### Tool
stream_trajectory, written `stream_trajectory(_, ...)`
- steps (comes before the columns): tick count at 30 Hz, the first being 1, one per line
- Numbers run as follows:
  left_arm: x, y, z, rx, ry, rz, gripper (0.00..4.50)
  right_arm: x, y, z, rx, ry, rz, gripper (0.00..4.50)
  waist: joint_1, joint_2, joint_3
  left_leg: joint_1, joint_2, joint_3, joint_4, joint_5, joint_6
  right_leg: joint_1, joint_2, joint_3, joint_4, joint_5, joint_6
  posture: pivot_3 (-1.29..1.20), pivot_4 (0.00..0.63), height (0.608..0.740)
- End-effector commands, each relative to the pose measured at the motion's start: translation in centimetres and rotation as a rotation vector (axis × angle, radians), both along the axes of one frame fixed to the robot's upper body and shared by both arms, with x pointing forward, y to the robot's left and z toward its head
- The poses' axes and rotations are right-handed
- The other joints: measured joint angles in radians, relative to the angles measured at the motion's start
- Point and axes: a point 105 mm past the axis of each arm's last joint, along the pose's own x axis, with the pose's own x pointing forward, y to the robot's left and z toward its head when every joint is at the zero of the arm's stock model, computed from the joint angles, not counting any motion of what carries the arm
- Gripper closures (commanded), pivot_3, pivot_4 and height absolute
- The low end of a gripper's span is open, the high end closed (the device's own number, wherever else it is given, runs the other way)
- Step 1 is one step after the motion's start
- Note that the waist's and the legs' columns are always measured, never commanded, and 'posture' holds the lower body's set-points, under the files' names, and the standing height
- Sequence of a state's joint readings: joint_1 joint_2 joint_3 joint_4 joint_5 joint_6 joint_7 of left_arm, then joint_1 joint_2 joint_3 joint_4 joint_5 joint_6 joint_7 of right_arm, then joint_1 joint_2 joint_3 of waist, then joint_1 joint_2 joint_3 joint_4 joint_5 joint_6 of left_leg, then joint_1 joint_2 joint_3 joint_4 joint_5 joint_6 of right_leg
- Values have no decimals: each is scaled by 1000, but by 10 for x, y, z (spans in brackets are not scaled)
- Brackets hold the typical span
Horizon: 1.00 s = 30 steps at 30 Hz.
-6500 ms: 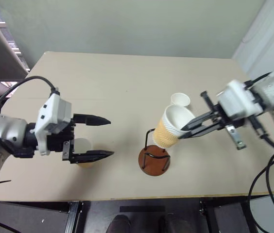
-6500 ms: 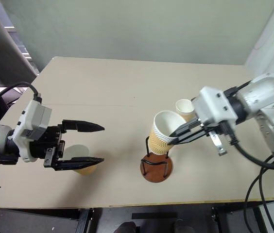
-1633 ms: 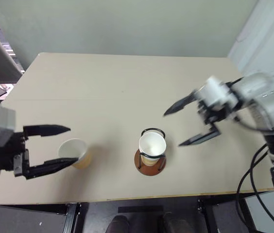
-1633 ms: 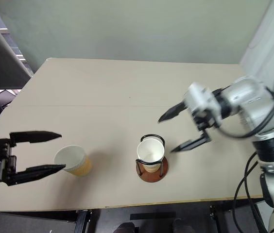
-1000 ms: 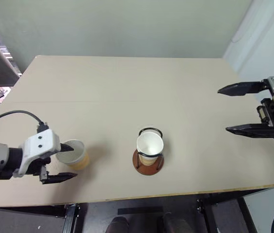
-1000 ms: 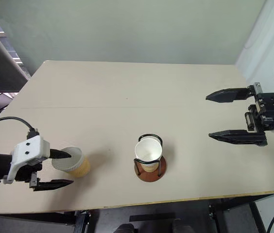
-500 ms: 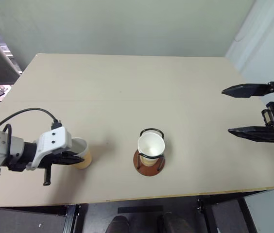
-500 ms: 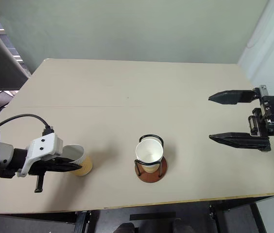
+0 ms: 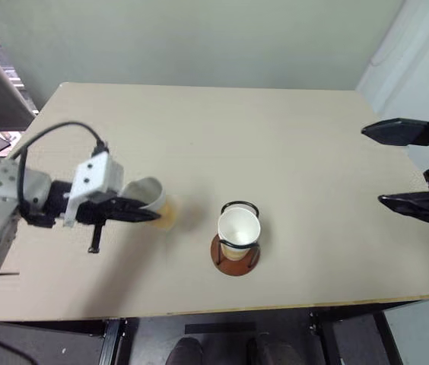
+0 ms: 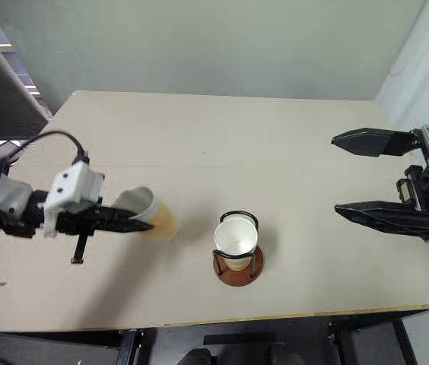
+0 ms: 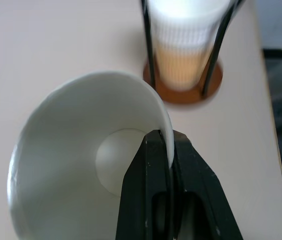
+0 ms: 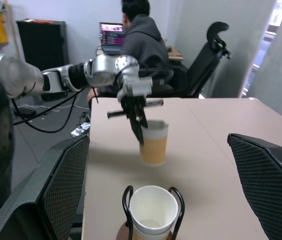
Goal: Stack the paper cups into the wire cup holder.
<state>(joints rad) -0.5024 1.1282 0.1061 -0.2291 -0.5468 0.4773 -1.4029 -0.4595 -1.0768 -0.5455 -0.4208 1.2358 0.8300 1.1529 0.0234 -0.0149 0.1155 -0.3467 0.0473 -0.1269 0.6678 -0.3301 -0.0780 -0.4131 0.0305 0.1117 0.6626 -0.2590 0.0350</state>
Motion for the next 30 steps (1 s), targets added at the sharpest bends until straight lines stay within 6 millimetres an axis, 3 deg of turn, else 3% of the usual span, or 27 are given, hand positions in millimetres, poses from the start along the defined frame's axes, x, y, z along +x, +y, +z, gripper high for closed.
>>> stream_trajectory(1, 0, -26, 35, -67, -95, -153, 4483, -6, 2, 7, -5, -64, -12, 0, 2, 0, 0, 0, 0, 0, 1, 0, 0, 0, 0, 0, 0, 0, 1, 0, 150, 740)
stream_trajectory(7, -15, -77, 64, -132, -152, -503, 4483, -5, 4, 6, -10, -73, -24, 0, 1, 0, 0, -2, -1, 0, 5, -1, 1, 1, -1, 0, -2, 2, 6, 0, 150, 740)
stream_trajectory(12, -19, -100, 49, -63, -115, -657, 4483, -7, 3, 6, -25, -77, -43, 0, 1, 0, 0, -3, -1, 0, 9, -1, 2, 2, -1, 2, -3, 3, 12, 0, 150, 740)
stream_trajectory(19, -10, -109, 24, 15, -89, -686, 4483, -8, 1, 4, -42, -88, -86, 0, 2, 0, 0, -3, -2, -2, 13, -2, 4, 5, 0, 2, -3, 3, 16, 0, 150, 740)
stream_trajectory(30, -11, -107, -1, 100, -67, -713, 4483, -9, 0, 3, -62, -93, -120, 0, 5, 0, 0, -3, -4, -4, 14, -3, 6, 6, -1, 3, -5, 2, 19, 0, 150, 740)
